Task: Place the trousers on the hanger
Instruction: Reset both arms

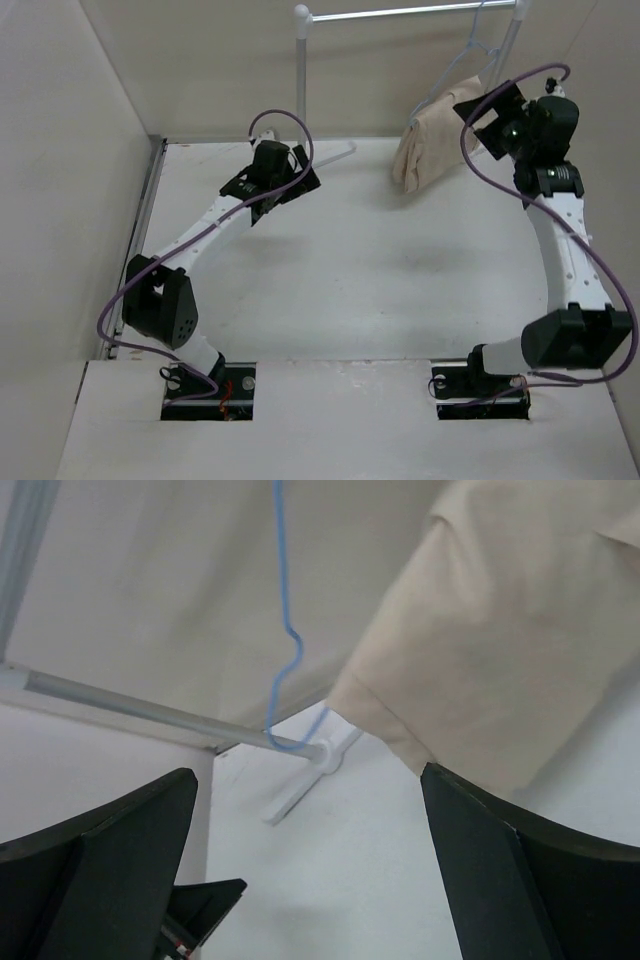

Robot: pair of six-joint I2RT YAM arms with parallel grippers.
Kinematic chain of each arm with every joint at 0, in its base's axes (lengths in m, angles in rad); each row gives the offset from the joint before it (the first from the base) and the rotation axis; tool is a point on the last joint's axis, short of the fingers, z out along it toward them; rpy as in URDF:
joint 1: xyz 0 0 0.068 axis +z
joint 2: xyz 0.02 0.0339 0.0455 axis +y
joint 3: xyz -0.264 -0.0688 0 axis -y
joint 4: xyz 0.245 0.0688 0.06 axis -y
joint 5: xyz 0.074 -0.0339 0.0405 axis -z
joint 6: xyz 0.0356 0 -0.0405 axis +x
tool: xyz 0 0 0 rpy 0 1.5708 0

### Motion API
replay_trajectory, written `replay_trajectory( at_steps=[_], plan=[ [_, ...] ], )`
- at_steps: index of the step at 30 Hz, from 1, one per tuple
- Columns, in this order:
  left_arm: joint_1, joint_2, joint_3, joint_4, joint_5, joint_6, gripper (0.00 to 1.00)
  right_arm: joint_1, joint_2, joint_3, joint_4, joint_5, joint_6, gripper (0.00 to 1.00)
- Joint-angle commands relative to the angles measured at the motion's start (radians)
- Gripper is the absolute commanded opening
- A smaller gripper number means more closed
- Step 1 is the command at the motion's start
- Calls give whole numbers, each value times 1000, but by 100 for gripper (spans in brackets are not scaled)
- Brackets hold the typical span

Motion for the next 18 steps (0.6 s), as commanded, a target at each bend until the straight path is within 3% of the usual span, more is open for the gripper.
replay_trajectory(
  at_steps=[1,10,18],
  plan=[
    [-38,22,37,-41,12,19,100,10,-123,-175,8,151,-5,100],
    [-110,71,2,-27,41,16,100,22,-470,-665,-165,338,16,100],
    [-162,116,-31,-18,35,-2,100,36,-564,-924,-222,364,101,100]
  ],
)
